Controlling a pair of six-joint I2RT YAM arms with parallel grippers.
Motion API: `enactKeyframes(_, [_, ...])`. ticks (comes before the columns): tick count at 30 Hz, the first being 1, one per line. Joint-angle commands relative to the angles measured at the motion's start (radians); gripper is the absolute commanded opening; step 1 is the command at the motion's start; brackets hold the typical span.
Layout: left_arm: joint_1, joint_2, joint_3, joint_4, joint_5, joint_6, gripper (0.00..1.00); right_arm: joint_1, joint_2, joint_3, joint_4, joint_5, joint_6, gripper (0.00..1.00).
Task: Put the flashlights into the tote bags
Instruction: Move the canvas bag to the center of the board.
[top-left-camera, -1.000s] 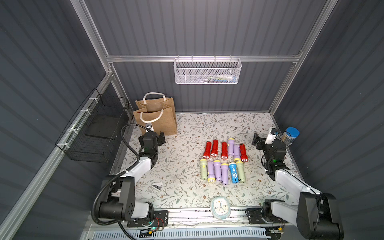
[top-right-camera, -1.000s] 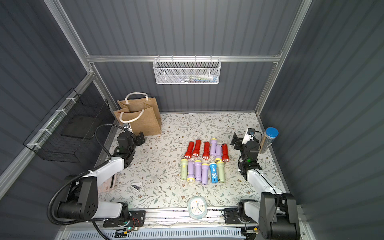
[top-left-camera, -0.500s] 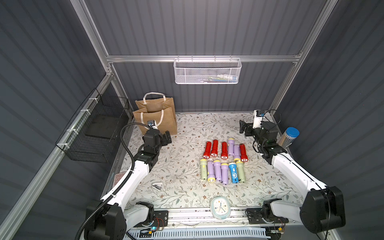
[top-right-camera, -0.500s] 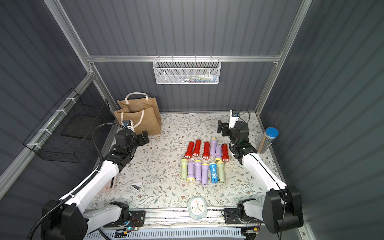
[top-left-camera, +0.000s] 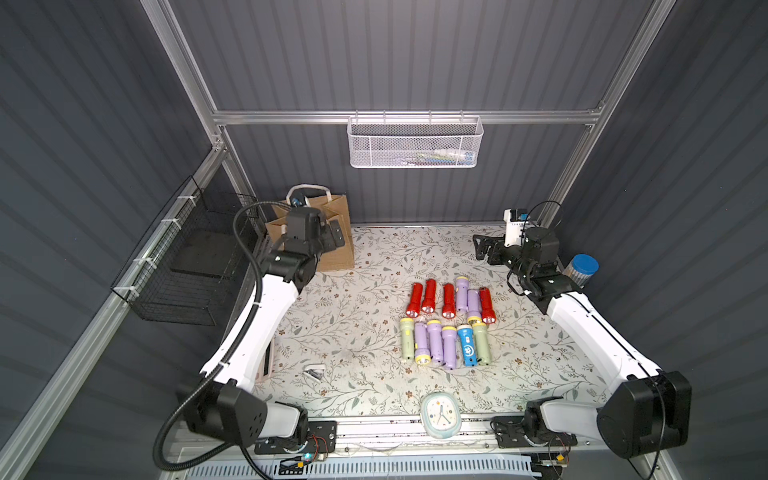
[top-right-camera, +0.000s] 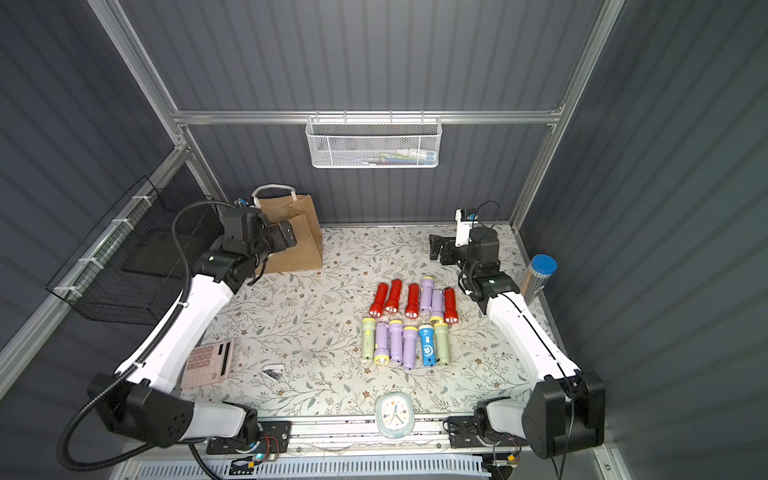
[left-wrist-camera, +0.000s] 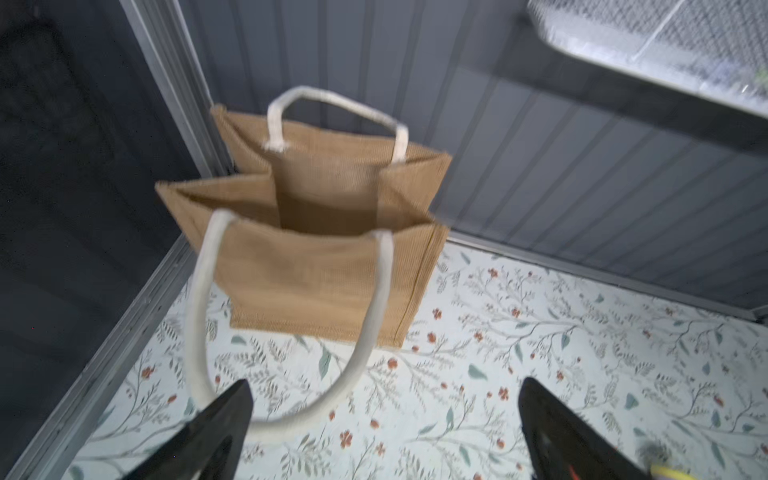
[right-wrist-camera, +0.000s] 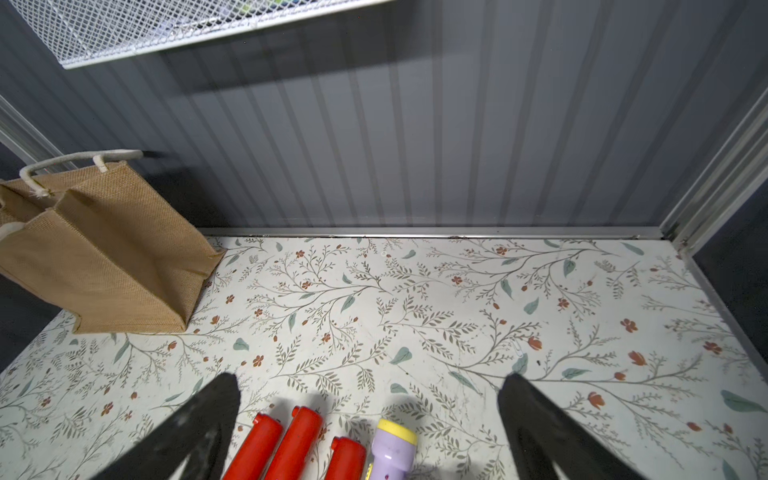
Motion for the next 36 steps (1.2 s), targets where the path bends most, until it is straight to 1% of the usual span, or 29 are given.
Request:
enactKeyframes(1, [-0.001, 0.162, 0.2, -0.182, -0.048, 0.047, 1.0, 0.004, 0.004, 0.016, -0.055, -0.04, 0.014, 0.99])
enactKeyframes(4, [0.002, 0.332, 0.419, -0.278, -0.102, 0.09, 1.0, 0.004, 0.009, 0.027, -0.083, -0.036, 0.013, 0.99])
enactKeyframes(6, [0.015, 0.435, 0.546, -0.326, -0.107, 0.104, 0.99, 0.005, 0.012, 0.033, -0.094, -0.033, 0.012, 0.99])
enactKeyframes(9, [0.067, 0.582, 0.744, -0.411, -0.055, 0.09, 0.99, 0.003, 0.018, 0.049, -0.118, -0.038, 0.007, 0.99])
enactKeyframes(11, [0.112, 0.671, 0.854, -0.456, 0.011, 0.076, 0.99, 0.003, 0.027, 0.068, -0.138, -0.047, 0.01, 0.99])
enactKeyframes(14, [0.146, 0.768, 0.941, -0.466, 0.067, 0.072, 0.98, 0.004, 0.045, 0.094, -0.165, -0.076, 0.025, 0.99])
enactKeyframes(19, [0.154, 0.846, 0.951, -0.395, 0.11, 0.085, 0.96, 0.006, 0.079, 0.122, -0.183, -0.11, 0.052, 0.99])
enactKeyframes(25, [0.153, 0.879, 0.902, -0.315, 0.262, 0.061, 0.91, 0.014, 0.097, 0.128, -0.21, -0.113, 0.049, 0.99])
enactKeyframes(27, [0.151, 0.864, 0.879, -0.29, 0.291, 0.05, 0.9, 0.016, 0.094, 0.128, -0.222, -0.112, 0.044, 0.98])
enactKeyframes(32, [0.15, 0.771, 0.782, -0.21, 0.329, 0.024, 0.89, 0.019, 0.075, 0.111, -0.222, -0.112, 0.032, 0.98])
enactKeyframes(36, [0.149, 0.728, 0.753, -0.207, 0.366, 0.014, 0.87, 0.02, 0.062, 0.097, -0.21, -0.118, 0.034, 0.98])
